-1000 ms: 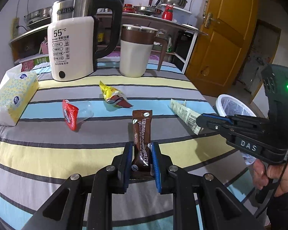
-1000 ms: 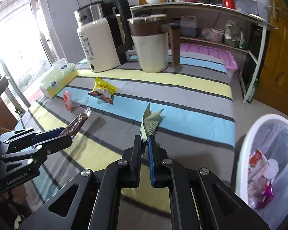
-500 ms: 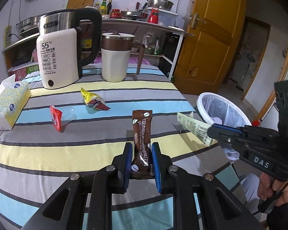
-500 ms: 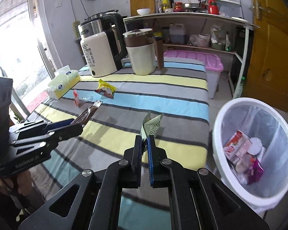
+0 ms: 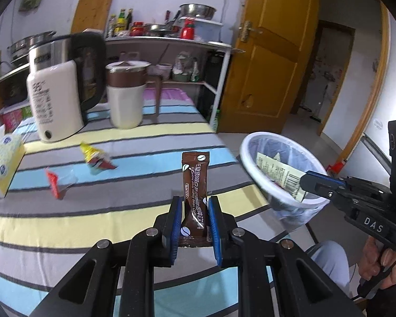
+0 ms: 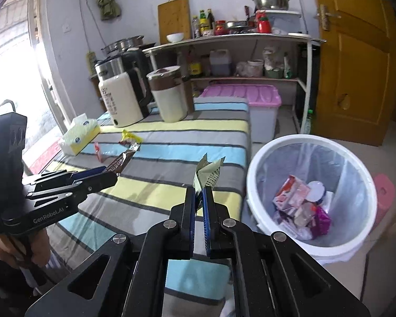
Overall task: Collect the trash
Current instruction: 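Carry the chocolate bar over the bin with the left gripper while the right carries the wrapper, then open both grippers to drop the chocolate bar and wrapper into the bin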
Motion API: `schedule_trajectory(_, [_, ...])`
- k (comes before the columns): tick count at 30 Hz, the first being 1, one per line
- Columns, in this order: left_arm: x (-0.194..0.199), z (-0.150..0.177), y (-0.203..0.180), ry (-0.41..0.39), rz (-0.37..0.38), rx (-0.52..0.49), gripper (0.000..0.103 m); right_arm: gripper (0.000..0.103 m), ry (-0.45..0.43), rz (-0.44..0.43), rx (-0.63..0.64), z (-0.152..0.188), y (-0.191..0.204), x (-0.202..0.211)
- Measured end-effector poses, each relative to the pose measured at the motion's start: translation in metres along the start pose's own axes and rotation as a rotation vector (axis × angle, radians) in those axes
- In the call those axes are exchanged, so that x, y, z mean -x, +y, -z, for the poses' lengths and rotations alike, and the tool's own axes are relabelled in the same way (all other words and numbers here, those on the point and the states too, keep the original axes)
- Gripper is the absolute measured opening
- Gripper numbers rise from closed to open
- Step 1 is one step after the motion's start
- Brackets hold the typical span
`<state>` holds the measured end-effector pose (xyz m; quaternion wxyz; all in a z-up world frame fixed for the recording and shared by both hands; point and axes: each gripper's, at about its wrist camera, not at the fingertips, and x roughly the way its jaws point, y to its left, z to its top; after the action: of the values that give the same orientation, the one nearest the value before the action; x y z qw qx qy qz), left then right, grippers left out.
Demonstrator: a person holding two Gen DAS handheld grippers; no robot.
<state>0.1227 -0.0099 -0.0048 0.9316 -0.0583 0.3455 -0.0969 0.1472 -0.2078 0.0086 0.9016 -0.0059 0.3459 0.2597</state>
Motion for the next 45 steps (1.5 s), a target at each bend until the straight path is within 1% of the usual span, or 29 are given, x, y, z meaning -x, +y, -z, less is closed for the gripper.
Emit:
schedule_trajectory(12, [-0.012, -0.018, -0.052, -0.024, 0.101, -0.061, 0.021, 0.005, -0.065, 0.091, -0.064, -0.002, -0.037, 0.033])
schedule_trajectory(20, [-0.023, -0.025, -0.077, -0.022, 0.142, -0.09, 0.021, 0.005, -0.084, 0.142, -0.101, -0.001, -0.062, 0.046])
schedule_trajectory(32, [-0.047, -0.035, -0.108, -0.01, 0.189, -0.132, 0.021, 0.005, -0.08, 0.18, -0.142, 0.004, -0.087, 0.046])
schedule_trajectory(45, [-0.092, -0.04, -0.128, 0.051, 0.23, -0.16, 0.021, 0.005, -0.048, 0.213, -0.199, 0.011, -0.119, 0.031])
